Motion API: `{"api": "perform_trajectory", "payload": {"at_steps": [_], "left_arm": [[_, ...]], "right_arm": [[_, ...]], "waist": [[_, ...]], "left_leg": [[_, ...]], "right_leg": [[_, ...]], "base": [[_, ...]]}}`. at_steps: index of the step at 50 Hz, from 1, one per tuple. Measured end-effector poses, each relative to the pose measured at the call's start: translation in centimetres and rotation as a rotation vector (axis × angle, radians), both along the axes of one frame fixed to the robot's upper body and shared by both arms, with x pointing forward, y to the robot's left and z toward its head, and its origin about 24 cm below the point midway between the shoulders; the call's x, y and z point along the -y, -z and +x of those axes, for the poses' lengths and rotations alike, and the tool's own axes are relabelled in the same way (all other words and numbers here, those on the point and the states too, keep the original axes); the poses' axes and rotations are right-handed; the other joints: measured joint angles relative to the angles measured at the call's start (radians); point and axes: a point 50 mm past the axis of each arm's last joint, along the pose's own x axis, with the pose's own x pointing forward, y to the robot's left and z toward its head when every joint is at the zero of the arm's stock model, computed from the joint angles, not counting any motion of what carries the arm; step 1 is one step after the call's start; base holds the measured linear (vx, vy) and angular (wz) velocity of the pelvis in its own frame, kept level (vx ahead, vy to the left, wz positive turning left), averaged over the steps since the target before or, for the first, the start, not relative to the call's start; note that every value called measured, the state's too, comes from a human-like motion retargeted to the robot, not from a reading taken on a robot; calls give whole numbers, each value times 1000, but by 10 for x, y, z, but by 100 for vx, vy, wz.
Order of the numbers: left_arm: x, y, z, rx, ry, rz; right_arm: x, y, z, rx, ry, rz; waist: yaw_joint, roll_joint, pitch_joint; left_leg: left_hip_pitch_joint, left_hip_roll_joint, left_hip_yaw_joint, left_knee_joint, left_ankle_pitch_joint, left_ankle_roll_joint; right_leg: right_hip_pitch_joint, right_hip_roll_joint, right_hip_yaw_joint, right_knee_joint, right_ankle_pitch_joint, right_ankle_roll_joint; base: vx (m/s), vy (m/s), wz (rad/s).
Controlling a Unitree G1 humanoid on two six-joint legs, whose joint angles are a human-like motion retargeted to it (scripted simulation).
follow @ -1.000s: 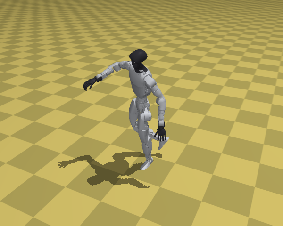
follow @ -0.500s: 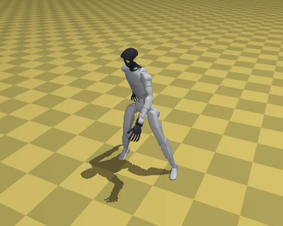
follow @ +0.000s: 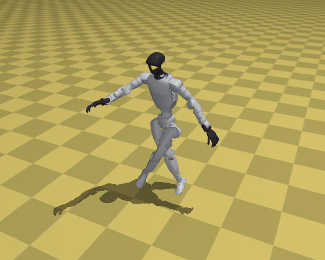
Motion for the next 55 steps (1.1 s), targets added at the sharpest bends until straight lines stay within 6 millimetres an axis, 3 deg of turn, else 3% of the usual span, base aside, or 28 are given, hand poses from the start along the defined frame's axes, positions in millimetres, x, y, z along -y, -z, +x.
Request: {"api": "perform_trajectory", "payload": {"at_steps": [2, 3, 5, 7, 10, 12, 13, 15, 18, 20, 23, 25, 28, 30, 32, 35, 38, 41, 44, 46, 50, 53, 55], "left_arm": [[-14, -10, -30, -23, -103, 37], [-21, -15, -50, -43, -149, 56], [-32, -31, -96, -94, -239, 83], [-39, -45, -129, -100, -417, 130], [-34, -54, -167, -155, -659, 163], [-28, -46, -163, -179, -677, 152], [-26, -39, -153, -187, -614, 135], [-19, -22, -122, -169, -455, 66], [-10, -6, -42, -140, -16, 0], [-1, -7, 21, -94, 251, 35], [25, -17, 107, -7, 534, 130], [51, -30, 163, 106, 636, 192], [97, -58, 235, 318, 712, 203], [126, -77, 267, 458, 744, 187], [153, -101, 296, 609, 746, 131], [180, -122, 314, 768, 755, 65], [185, -136, 314, 869, 773, 45], [179, -146, 308, 956, 767, 28], [172, -134, 291, 978, 720, 0], [172, -112, 273, 936, 682, -37], [175, -48, 222, 722, 655, -145], [164, -7, 177, 512, 621, -199], [152, 17, 142, 377, 548, -232]], "right_arm": [[-27, -20, 7, 44, -68, -8], [-41, -26, 9, 67, -112, 0], [-69, -29, 13, 91, -208, 54], [-92, -24, 17, 74, -263, 122], [-106, 21, 18, -36, -289, 162], [-94, 66, 12, -140, -255, 97], [-82, 91, 6, -195, -234, 62], [-60, 146, -13, -359, -204, -9], [-18, 228, -63, -576, -102, 71], [7, 278, -108, -692, 35, 198], [30, 347, -199, -918, 281, 399], [38, 378, -263, -1091, 425, 479], [36, 403, -352, -1367, 512, 494], [27, 409, -412, -1522, 533, 503], [16, 410, -452, -1601, 570, 580], [-4, 404, -515, -1621, 751, 812], [-19, 394, -557, -1537, 991, 1023], [-29, 397, -558, -1433, 1118, 1109], [-22, 406, -527, -1311, 1134, 1083], [-8, 411, -492, -1219, 1103, 1023], [15, 412, -409, -1036, 991, 897], [41, 394, -329, -888, 834, 779], [59, 369, -270, -807, 700, 684]], "waist": [[143, -64, -6], [202, -93, -16], [262, -158, -43], [310, -252, -68], [323, -303, -116], [319, -267, -126], [313, -248, -154], [295, -177, -183], [243, -155, -241], [185, -154, -246], [66, -120, -238], [-25, -91, -208], [-149, -38, -161], [-248, -19, -126], [-310, 6, -107], [-406, 27, -111], [-461, 48, -136], [-475, 53, -147], [-505, 57, -125], [-528, 73, -108], [-512, 75, -107], [-434, 92, -74], [-361, 111, -45]], "left_leg": [[44, -71, -216, -142, 22, -40], [72, -83, -312, -191, -23, -50], [93, -49, -355, -165, -176, -15], [139, -41, -306, -323, -160, -9], [165, 39, -252, -343, -153, 6], [210, 132, -254, -270, -193, -19], [187, 203, -244, -174, -245, -4], [279, 264, -260, -248, -239, -41], [284, 305, -311, -296, -250, 0], [287, 314, -373, -338, -238, 12], [304, 349, -485, -387, -214, 0], [295, 374, -570, -373, -216, 11], [306, 406, -676, -408, -193, -3], [264, 414, -755, -288, -252, 8], [302, 430, -798, -368, -216, -30], [308, 456, -855, -338, -226, -54], [273, 512, -859, -203, -233, -53], [260, 596, -764, -115, -140, -64], [163, 699, -604, 125, -61, -34], [64, 719, -566, 264, -93, -34], [-64, 561, -534, 239, -151, -88], [-60, 516, -273, 117, -173, -52], [-14, 443, -101, -90, -132, -53]], "right_leg": [[61, 24, 71, -32, 66, 0], [101, 36, 109, -58, 99, 0], [170, 44, 159, -126, 131, 0], [149, 6, 125, -140, 93, 0], [79, -77, -202, 3, -42, -35], [78, -149, -499, 169, -88, -80], [36, -194, -635, 301, -93, -92], [37, -288, -832, 475, -40, -135], [-124, -526, -987, 833, 32, -207], [-256, -607, -931, 963, 8, -200], [-422, -568, -699, 962, -59, -141], [-478, -556, -565, 884, -62, -107], [-491, -575, -408, 656, -77, -108], [-447, -628, -340, 480, -99, -102], [-414, -647, -264, 270, -93, -69], [-364, -668, -213, 96, -93, -2], [-353, -640, -268, 129, -136, -24], [-314, -592, -282, 131, -208, -53], [-276, -526, -296, 194, -250, -38], [-242, -479, -330, 209, -250, -39], [-172, -414, -367, 144, -231, -59], [-147, -341, -351, 142, -224, -30], [-116, -284, -313, 93, -205, -42]], "base": [[66, -111, -276], [72, -107, -255], [69, -90, -197], [48, -54, -173], [43, -23, -112], [55, -35, -38], [54, -32, -15], [49, -28, 8], [39, -28, 66], [32, -38, 141], [27, -47, 191], [23, -48, 213], [19, -51, 199], [22, -56, 201], [20, -63, 135], [25, -72, 97], [27, -85, 19], [25, -97, -35], [24, -93, 11], [20, -81, 48], [14, -73, 27], [15, -65, -47], [14, -63, -116]]}}
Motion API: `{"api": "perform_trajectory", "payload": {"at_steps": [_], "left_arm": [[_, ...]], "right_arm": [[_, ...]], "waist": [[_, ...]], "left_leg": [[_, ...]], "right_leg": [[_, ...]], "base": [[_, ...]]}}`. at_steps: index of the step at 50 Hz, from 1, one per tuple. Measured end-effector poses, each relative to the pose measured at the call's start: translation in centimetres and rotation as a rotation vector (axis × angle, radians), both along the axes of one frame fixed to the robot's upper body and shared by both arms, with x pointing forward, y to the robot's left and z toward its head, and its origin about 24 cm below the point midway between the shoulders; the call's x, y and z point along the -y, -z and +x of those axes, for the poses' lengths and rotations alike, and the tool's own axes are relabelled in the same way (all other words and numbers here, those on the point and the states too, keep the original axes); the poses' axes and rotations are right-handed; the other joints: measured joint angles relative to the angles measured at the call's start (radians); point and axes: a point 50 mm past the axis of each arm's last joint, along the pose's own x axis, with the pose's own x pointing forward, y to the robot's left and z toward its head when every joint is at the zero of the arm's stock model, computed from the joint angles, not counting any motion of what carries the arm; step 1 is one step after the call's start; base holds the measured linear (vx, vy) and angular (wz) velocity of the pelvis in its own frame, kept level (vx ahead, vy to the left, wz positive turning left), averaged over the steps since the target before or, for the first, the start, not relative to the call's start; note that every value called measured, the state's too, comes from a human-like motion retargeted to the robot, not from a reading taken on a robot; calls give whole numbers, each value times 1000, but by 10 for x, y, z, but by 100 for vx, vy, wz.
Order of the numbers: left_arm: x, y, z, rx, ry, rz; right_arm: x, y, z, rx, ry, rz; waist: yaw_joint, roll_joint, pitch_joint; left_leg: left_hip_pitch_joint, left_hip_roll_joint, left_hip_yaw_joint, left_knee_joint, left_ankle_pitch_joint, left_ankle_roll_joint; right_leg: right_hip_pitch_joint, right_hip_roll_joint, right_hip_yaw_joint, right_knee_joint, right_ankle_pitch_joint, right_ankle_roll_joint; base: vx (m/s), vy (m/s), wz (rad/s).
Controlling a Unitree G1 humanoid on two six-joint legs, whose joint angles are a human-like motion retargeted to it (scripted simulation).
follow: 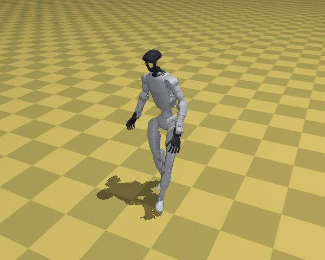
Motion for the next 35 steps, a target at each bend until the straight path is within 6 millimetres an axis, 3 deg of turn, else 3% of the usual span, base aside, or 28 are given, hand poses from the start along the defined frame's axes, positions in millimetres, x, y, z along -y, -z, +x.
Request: {"api": "perform_trajectory", "payload": {"at_steps": [3, 6, 9, 12, 15, 18, 20, 22, 23, 25, 28, 30, 33, 35], "left_arm": [[-27, 29, -71, -234, -150, 9], [-56, 40, -153, -443, -403, 35], [-84, 29, -223, -541, -742, 80], [-112, 4, -275, -506, -1081, 153], [-135, -28, -317, -413, -1340, 264], [-145, -57, -358, -427, -1470, 378], [-140, -66, -379, -482, -1560, 397], [-126, -59, -387, -542, -1638, 334], [-120, -50, -379, -534, -1698, 299], [-111, -27, -352, -505, -1713, 201], [-105, 8, -276, -460, -1388, 62], [-98, 22, -213, -445, -1001, 48], [-76, 24, -107, -360, -367, 180], [-53, 10, -34, -228, -23, 300]], "right_arm": [[23, -57, 84, 140, -186, -140], [34, -124, 148, 268, -293, -278], [33, -185, 191, 368, -360, -379], [25, -225, 215, 429, -425, -442], [-1, -245, 235, 467, -509, -466], [-41, -249, 254, 498, -638, -478], [-69, -247, 262, 525, -710, -468], [-83, -232, 260, 533, -735, -420], [-86, -220, 257, 510, -734, -389], [-82, -185, 240, 426, -738, -332], [-64, -119, 193, 227, -774, -273], [-49, -76, 149, 79, -783, -235], [-30, -21, 67, -147, -726, -171], [-23, 7, 6, -292, -650, -107]], "waist": [[107, 34, 53], [225, 48, 83], [373, 17, 88], [532, -54, 70], [680, -156, 45], [805, -230, 10], [865, -250, -12], [882, -240, -39], [897, -248, -49], [868, -261, -70], [753, -260, -119], [655, -237, -149], [487, -178, -177], [359, -140, -172]], "left_leg": [[51, -108, 145, -219, 37, -18], [63, -202, 143, -278, 54, -2], [42, -293, 90, -200, 42, 19], [36, -379, 133, -96, 22, 20], [71, -433, 145, -44, 22, 15], [132, -454, -97, -139, -18, 8], [205, -407, -103, -209, -66, 41], [216, -295, -24, -77, -146, 107], [243, -295, -17, -113, -122, 98], [242, -267, -42, -30, -124, 95], [222, -224, -133, 90, -146, 77], [240, -209, -222, 99, -156, 77], [268, -152, -376, 78, -163, 73], [275, -114, -489, 71, -168, 68]], "right_leg": [[63, 104, 81, -30, 16, -7], [135, 183, 177, -63, 42, -3], [180, 216, 270, -70, 78, 22], [201, 222, 325, -65, 131, 38], [237, 242, 353, -79, 225, 42], [293, 292, 345, -78, 276, 42], [285, 301, 213, -6, 283, 42], [196, 220, -89, 205, 329, 42], [115, 122, -243, 389, 339, 42], [6, -117, -500, 725, 339, -40], [-106, -390, -607, 1048, 369, -184], [-195, -452, -531, 1152, 382, -212], [-327, -366, -332, 1164, 320, -164], [-373, -314, -219, 1108, 255, -130]], "base": [[22, -63, -155], [33, -62, -172], [43, -63, -181], [59, -66, -167], [77, -81, -166], [87, -85, -186], [77, -59, -186], [69, -14, -144], [71, 8, -83], [73, 4, 22], [68, -12, 150], [59, -24, 216], [46, -45, 252], [36, -55, 291]]}}
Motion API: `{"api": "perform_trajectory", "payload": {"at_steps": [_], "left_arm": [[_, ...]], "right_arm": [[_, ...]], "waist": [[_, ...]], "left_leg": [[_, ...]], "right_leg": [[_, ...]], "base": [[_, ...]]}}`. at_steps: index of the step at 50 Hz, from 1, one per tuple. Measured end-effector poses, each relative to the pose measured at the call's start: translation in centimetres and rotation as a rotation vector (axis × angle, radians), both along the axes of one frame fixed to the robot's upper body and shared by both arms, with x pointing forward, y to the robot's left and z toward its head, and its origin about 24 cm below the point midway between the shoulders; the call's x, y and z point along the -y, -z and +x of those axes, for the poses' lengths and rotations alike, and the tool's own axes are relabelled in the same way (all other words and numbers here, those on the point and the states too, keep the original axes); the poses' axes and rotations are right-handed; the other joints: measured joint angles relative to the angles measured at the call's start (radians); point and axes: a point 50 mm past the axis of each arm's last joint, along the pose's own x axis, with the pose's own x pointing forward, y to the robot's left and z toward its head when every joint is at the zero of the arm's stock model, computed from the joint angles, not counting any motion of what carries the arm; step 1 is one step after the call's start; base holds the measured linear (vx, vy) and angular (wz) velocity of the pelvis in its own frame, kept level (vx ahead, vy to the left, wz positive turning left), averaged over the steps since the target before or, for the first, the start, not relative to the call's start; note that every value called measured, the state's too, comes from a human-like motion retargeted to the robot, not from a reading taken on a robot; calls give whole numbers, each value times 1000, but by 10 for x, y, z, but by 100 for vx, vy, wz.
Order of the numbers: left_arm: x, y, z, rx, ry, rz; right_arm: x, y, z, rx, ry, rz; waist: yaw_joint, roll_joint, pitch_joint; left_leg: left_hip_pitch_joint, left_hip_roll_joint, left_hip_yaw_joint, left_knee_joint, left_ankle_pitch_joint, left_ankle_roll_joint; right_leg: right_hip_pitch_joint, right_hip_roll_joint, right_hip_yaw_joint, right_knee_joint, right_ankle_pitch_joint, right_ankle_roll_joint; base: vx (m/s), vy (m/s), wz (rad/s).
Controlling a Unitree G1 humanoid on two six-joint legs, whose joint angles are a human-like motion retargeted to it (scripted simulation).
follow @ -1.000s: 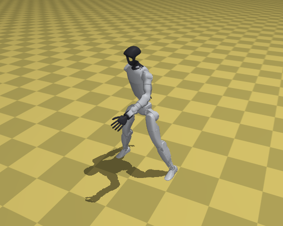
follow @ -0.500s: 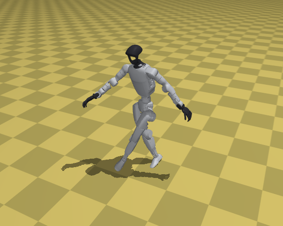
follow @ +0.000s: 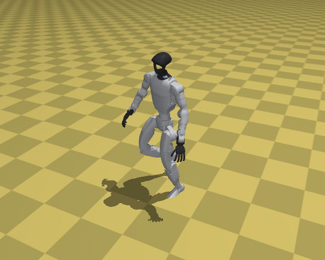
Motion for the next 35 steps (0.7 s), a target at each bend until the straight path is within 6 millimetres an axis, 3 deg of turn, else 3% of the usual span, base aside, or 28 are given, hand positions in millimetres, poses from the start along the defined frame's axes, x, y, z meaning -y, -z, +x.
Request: {"api": "perform_trajectory", "payload": {"at_steps": [2, 4, 6, 8, 10, 12, 14, 16, 18, 21, 24, 27, 30, 32, 35], "left_arm": [[30, -27, 72, 129, 269, 65], [62, -63, 132, 286, 424, 89], [92, -105, 178, 472, 462, 47], [115, -150, 210, 683, 398, -68], [127, -188, 227, 886, 277, -223], [127, -208, 229, 1030, 175, -333], [119, -212, 225, 1095, 132, -349], [106, -201, 216, 1074, 136, -289], [91, -178, 203, 964, 150, -209], [68, -114, 163, 676, 139, -162], [43, -49, 98, 354, 127, -117], [16, -7, 31, 71, 46, -64], [-3, 16, -34, -91, -206, -79], [-6, 25, -73, -103, -453, -125], [-5, 33, -138, -112, -774, -151]], "right_arm": [[2, 19, -64, -148, 136, 34], [-3, 30, -129, -285, 300, 81], [-12, 32, -188, -395, 473, 122], [-26, 29, -236, -468, 643, 141], [-41, 22, -274, -511, 797, 132], [-53, 16, -298, -525, 915, 112], [-63, 13, -311, -519, 986, 102], [-69, 15, -311, -496, 1009, 105], [-67, 21, -294, -453, 982, 112], [-43, 32, -241, -348, 854, 84], [-19, 35, -158, -148, 705, 60], [-2, 19, -57, 119, 588, 121], [14, -25, 41, 351, 443, 172], [25, -73, 105, 473, 320, 113], [29, -154, 180, 642, 211, -55]], "waist": [[-124, 29, 18], [-231, 51, 38], [-313, 64, 52], [-368, 67, 59], [-402, 60, 57], [-417, 55, 55], [-415, 50, 56], [-408, 38, 62], [-406, 35, 74], [-438, 41, 91], [-494, 15, 87], [-486, 2, 99], [-384, 26, 139], [-301, 53, 189], [-175, 81, 255]], "left_leg": [[-9, 27, -117, -1, -3, -12], [-18, 44, -225, -3, -8, -23], [-20, 56, -308, -19, -15, -29], [-11, 70, -365, -47, -14, -33], [8, 91, -395, -74, 2, -41], [24, 131, -402, -70, 38, -51], [17, 183, -398, -13, 91, -61], [-33, 233, -377, 107, 170, -72], [-129, 291, -326, 265, 258, -72], [-263, 324, -233, 401, 258, -88], [-356, 245, -114, 347, 185, -132], [-377, 194, 185, 183, 135, -106], [-336, 111, 510, -42, 150, -82], [-303, 17, 627, -202, 193, -98], [-278, -104, 665, -317, 229, -105]], "right_leg": [[-3, 15, 89, -126, -49, 33], [32, -7, 149, -319, -92, 60], [89, -66, 168, -569, -134, 72], [155, -119, 171, -837, -159, 91], [203, -128, 216, -1039, -158, 127], [219, -100, 249, -1084, -151, 140], [233, -70, 202, -1053, -189, 129], [266, -37, 157, -1036, -256, 131], [291, 20, 147, -1022, -303, 133], [320, 115, 124, -1000, -305, 107], [360, 175, 84, -1050, -289, 102], [385, 238, 79, -1121, -278, 115], [376, 327, 139, -1139, -266, 127], [389, 395, 202, -1138, -262, 121], [445, 488, 308, -1149, -258, 98]], "base": [[30, -59, 307], [25, -62, 281], [23, -68, 217], [21, -78, 142], [20, -90, 72], [19, -100, 8], [18, -107, -27], [16, -110, -25], [13, -105, -5], [10, -94, 21], [7, -87, 54], [3, -77, -7], [6, -70, -126], [14, -66, -188], [27, -64, -205]]}}
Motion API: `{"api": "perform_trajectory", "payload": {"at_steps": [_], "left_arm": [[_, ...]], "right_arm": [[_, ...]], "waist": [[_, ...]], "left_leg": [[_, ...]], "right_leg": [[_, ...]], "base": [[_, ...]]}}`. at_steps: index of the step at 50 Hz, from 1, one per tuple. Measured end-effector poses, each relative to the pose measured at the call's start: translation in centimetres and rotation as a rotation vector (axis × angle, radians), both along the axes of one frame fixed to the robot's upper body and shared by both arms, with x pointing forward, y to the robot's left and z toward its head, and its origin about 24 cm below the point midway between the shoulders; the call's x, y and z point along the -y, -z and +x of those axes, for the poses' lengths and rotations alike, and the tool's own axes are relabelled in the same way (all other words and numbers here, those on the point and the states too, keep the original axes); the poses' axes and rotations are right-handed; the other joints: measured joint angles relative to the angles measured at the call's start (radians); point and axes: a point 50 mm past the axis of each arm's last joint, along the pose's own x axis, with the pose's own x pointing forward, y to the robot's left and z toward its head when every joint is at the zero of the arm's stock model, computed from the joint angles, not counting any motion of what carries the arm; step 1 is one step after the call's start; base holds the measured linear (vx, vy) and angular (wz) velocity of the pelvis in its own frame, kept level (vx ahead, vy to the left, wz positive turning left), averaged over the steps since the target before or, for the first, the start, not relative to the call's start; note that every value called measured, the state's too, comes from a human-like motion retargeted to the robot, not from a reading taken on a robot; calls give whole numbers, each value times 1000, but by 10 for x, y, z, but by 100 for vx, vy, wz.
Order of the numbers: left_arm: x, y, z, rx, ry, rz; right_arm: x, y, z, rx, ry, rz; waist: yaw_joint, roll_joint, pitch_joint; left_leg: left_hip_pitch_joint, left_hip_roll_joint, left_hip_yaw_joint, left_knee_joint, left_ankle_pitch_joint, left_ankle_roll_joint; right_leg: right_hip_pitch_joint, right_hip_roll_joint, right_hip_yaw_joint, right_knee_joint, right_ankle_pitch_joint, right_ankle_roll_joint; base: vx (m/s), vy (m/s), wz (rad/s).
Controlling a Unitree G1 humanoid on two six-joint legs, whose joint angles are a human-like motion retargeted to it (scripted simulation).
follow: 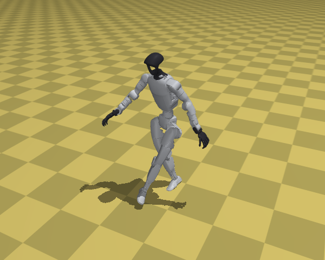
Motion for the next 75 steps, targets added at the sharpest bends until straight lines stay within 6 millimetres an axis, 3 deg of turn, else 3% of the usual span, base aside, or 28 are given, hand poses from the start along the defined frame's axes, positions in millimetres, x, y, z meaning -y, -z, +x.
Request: {"api": "perform_trajectory", "payload": {"at_steps": [3, 5, 7, 10, 13, 15, 18, 20, 24, 25, 27, 29, 32, 35, 38, 41, 43, 45, 48, 51, 54, 57, 60, 64, 67, 70, 72, 75], "left_arm": [[4, -2, -70, -139, -139, 14], [3, -11, -115, -279, -163, 24], [4, -25, -157, -394, -292, 46], [4, -49, -205, -444, -609, 130], [6, -59, -221, -399, -921, 220], [8, -53, -209, -381, -991, 240], [4, -28, -156, -301, -836, 190], [2, -13, -114, -204, -603, 102], [-9, -6, 34, 20, -4, 80], [-8, -13, 72, 63, 179, 110], [-2, -37, 148, 149, 544, 226], [12, -75, 221, 267, 822, 371], [44, -150, 311, 513, 1042, 547], [83, -235, 370, 795, 1098, 618], [110, -304, 396, 1016, 1085, 639], [103, -345, 398, 1169, 980, 630], [83, -354, 392, 1242, 861, 616], [56, -352, 381, 1277, 742, 631], [14, -332, 357, 1213, 635, 716], [-16, -286, 328, 998, 697, 761], [-34, -226, 293, 649, 907, 743], [-52, -166, 251, 288, 1025, 630], [-65, -109, 197, 69, 886, 449], [-78, -59, 97, -60, 465, 279], [-78, -44, 17, -125, 189, 230], [-70, -40, -54, -182, -5, 221], [-66, -45, -95, -233, -87, 212], [-66, -65, -155, -318, -225, 191]], "right_arm": [[-18, -73, 48, 157, 21, -118], [-41, -112, 70, 274, -9, -127], [-76, -142, 88, 352, -128, -116], [-144, -181, 106, 451, -373, -86], [-220, -217, 108, 539, -549, -29], [-255, -231, 104, 575, -602, 7], [-262, -205, 102, 533, -610, 11], [-250, -157, 98, 460, -605, -2], [-208, -48, 69, 195, -616, -64], [-195, -19, 56, 110, -620, -82], [-159, 38, 19, -87, -610, -120], [-120, 89, -31, -303, -566, -133], [-65, 148, -132, -628, -413, -91], [-29, 179, -258, -914, -122, 73], [-30, 180, -385, -1089, 257, 334], [-46, 159, -478, -1162, 563, 510], [-54, 142, -519, -1183, 695, 557], [-61, 129, -545, -1192, 781, 565], [-65, 123, -555, -1181, 825, 543], [-66, 133, -541, -1163, 770, 521], [-67, 156, -500, -1088, 630, 527], [-60, 180, -420, -922, 411, 529], [-45, 182, -309, -762, 22, 388], [-18, 130, -157, -577, -476, -80], [-1, 68, -70, -452, -551, -380], [8, 7, -12, -309, -422, -496], [-2, -24, 16, -231, -401, -515], [-51, -58, 53, -139, -556, -538]], "waist": [[168, -5, 28], [307, -34, 16], [443, -47, 1], [598, -108, -33], [661, -182, -42], [673, -206, -46], [641, -207, -84], [584, -177, -159], [446, -187, -184], [397, -180, -185], [286, -159, -188], [184, -145, -186], [56, -127, -168], [-34, -122, -138], [-104, -139, -125], [-166, -151, -142], [-200, -153, -164], [-226, -162, -183], [-271, -167, -178], [-318, -157, -160], [-341, -166, -171], [-304, -172, -153], [-203, -160, -100], [-37, -124, -20], [103, -98, -6], [265, -94, -33], [378, -115, -61], [518, -169, -88]], "left_leg": [[-5, -95, -93, 16, 13, 16], [-37, -148, -180, 66, 26, 19], [-13, -200, -337, 33, 61, -28], [46, -262, -597, -24, 5, -31], [142, -202, -580, -103, -3, 6], [185, -142, -547, -108, 16, 59], [169, -92, -558, 68, -74, 98], [117, -8, -578, 289, -200, 86], [205, -28, -690, 254, -208, 87], [225, -25, -728, 257, -212, 86], [240, -3, -822, 289, -232, 82], [251, 11, -916, 293, -238, 78], [262, 32, -1048, 296, -252, 84], [282, 48, -1163, 275, -265, 100], [323, 65, -1252, 230, -275, 106], [364, 113, -1291, 191, -263, 98], [374, 155, -1293, 199, -238, 78], [361, 185, -1305, 258, -193, 41], [260, 199, -1331, 486, -82, -25], [102, 243, -1235, 675, -90, -20], [-29, 272, -1054, 648, -139, 23], [-61, 256, -801, 465, -124, 68], [-44, 189, -563, 266, -79, 100], [2, 52, -365, 101, -20, 80], [24, -42, -226, 51, -6, 50], [14, -122, -160, 69, 4, 32], [8, -166, -188, 100, 1, 16], [56, -228, -368, 97, -35, -30]], "right_leg": [[52, 57, 126, 29, 17, 15], [69, 79, 205, 71, 36, 72], [144, 99, 283, 39, 104, 51], [246, 118, 345, 5, 202, 74], [273, 130, 235, 41, 268, 74], [186, 101, -2, 195, 348, 74], [-22, -122, -382, 611, 417, 42], [-101, -252, -563, 817, 386, -64], [-235, -546, -665, 1063, 271, -225], [-259, -585, -662, 1079, 235, -248], [-321, -569, -585, 1040, 185, -212], [-383, -530, -466, 948, 155, -157], [-412, -517, -327, 731, 124, -107], [-372, -541, -224, 423, 123, -62], [-297, -547, -64, 138, 147, 19], [-256, -521, 36, 51, 137, 68], [-239, -504, -7, 65, 100, 58], [-206, -489, -70, 72, 47, 45], [-154, -428, -100, 89, -9, 48], [-115, -354, -159, 137, -24, 43], [-82, -297, -220, 117, -22, 24], [-54, -242, -236, 73, -10, 31], [-41, -168, -200, 55, 14, 45], [18, -55, -88, 42, 39, 28], [83, 14, 26, 6, 62, 29], [141, 55, 146, -29, 99, 43], [176, 74, 206, -40, 142, 58], [262, 120, 261, -54, 219, 74]], "base": [[46, -62, -241], [64, -62, -269], [80, -60, -278], [99, -74, -224], [93, -82, -170], [73, -38, -124], [75, 8, -17], [78, -5, 69], [67, -19, 121], [60, -28, 200], [54, -36, 231], [48, -43, 238], [43, -49, 217], [40, -57, 188], [41, -69, 153], [40, -80, 83], [38, -89, 16], [36, -95, -1], [32, -93, 25], [24, -85, 74], [16, -82, 85], [10, -72, 13], [8, -64, -75], [18, -60, -153], [34, -60, -210], [48, -59, -233], [63, -71, -223], [79, -90, -191]]}}
